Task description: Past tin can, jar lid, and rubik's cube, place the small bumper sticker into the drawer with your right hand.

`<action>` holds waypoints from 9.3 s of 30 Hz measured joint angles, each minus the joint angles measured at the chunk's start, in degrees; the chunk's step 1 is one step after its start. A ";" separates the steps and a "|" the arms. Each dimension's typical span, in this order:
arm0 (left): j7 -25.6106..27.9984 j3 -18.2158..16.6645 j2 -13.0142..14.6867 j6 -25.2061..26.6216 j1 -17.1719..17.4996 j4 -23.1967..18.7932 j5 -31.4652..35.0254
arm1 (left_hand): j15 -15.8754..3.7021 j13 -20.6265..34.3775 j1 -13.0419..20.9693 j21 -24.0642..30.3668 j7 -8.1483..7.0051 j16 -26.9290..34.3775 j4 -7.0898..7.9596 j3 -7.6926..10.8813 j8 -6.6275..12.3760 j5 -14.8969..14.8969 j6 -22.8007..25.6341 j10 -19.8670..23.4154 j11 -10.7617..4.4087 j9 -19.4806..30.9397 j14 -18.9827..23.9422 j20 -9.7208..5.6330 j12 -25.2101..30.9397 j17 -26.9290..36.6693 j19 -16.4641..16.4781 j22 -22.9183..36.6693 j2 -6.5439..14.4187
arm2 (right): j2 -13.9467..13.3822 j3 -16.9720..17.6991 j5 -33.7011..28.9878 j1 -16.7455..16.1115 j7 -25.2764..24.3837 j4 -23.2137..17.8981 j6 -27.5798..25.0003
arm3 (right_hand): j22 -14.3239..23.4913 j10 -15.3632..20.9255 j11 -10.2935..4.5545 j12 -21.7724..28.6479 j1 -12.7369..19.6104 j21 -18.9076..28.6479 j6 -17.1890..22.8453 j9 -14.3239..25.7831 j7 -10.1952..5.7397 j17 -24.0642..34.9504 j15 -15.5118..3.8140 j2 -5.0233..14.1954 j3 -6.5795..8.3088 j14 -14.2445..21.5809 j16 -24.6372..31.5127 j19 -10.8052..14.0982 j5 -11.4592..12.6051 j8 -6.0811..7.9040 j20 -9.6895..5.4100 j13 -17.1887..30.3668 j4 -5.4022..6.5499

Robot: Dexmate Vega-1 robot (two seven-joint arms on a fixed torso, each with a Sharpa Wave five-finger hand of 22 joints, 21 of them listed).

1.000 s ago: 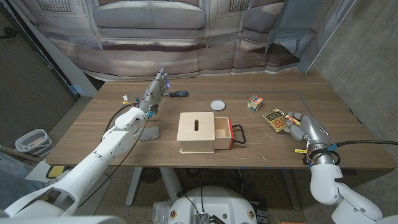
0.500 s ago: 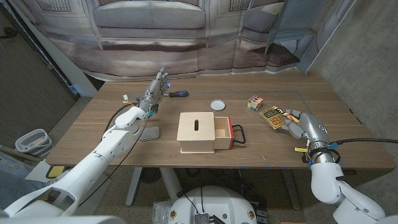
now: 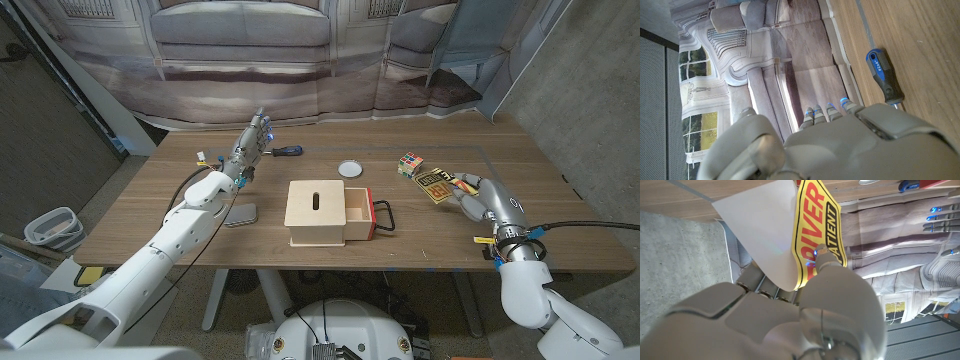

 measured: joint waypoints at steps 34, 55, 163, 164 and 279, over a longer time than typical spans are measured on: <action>0.55 -0.65 0.77 -0.01 0.78 -1.08 -0.09 | 0.00 0.00 0.00 0.00 0.00 0.00 -0.09 -0.57 0.00 0.00 0.00 0.00 0.00 0.00 0.00 0.00 0.00 0.00 0.00 0.00 0.00 | 2.43 1.17 -0.95 1.17 2.90 0.37 9.83 | 0.01 -0.49 -0.94 -0.90 0.67 -1.22 1.04 0.20 -1.04 -0.02 0.81 0.11 0.81 -2.66 -0.44 -3.17 0.00 -0.40 0.92 0.13 -0.33; 0.56 -1.19 1.48 -0.43 1.55 -1.87 -0.49 | 0.00 0.00 0.24 0.00 0.00 0.00 0.12 -0.82 0.00 0.00 0.00 -0.03 -0.03 0.00 0.00 0.00 0.00 0.00 0.00 0.00 0.24 | 3.02 0.13 -2.54 2.61 4.23 0.43 15.49 | 0.15 -0.67 -1.38 -1.33 1.58 -1.66 1.03 0.19 -1.03 -0.02 1.13 0.24 1.34 -3.79 -0.87 -4.22 0.00 -0.62 1.13 0.12 -0.39; 1.60 -2.45 2.54 -1.23 4.03 -3.64 -1.31 | 0.20 0.00 0.75 0.22 0.00 0.00 -0.10 -2.31 0.00 0.00 0.00 0.10 0.10 0.00 0.20 0.30 0.00 0.00 -0.31 0.00 0.75 | 1.32 -11.73 0.34 17.42 17.26 3.45 28.75 | -0.16 -5.01 -0.31 -3.33 -0.94 -2.94 -2.58 0.20 -0.51 0.52 2.68 -1.64 0.61 -9.43 -0.87 -8.70 0.00 -1.94 2.15 0.39 1.60; 1.63 -2.46 2.55 -1.24 4.05 -3.65 -1.30 | 0.20 0.00 0.75 0.22 0.00 0.00 -0.10 -2.31 0.00 0.00 0.00 0.10 0.10 0.00 0.20 0.30 0.00 0.00 -0.31 0.00 0.75 | 1.12 -12.01 0.35 17.83 17.37 3.68 28.80 | -0.24 -5.01 -0.31 -3.33 -0.94 -2.94 -2.58 0.20 -0.51 0.52 2.76 -1.64 0.61 -9.52 -0.87 -8.70 0.00 -1.94 2.15 0.39 1.60; 1.36 -3.04 2.40 -2.50 5.37 -3.04 -1.93 | 0.20 0.00 1.28 0.22 0.00 0.00 -0.01 -3.64 0.00 0.00 0.00 0.11 0.10 0.00 0.20 0.38 0.00 0.00 -0.82 0.00 1.28 | -5.68 -19.71 -4.63 24.36 25.72 -2.24 8.72 | -0.79 -20.27 1.44 -3.66 -14.51 -8.00 -16.40 0.19 -0.82 -0.16 6.25 -9.63 -7.06 -23.24 -1.54 -16.30 3.11 -2.68 4.01 0.36 4.52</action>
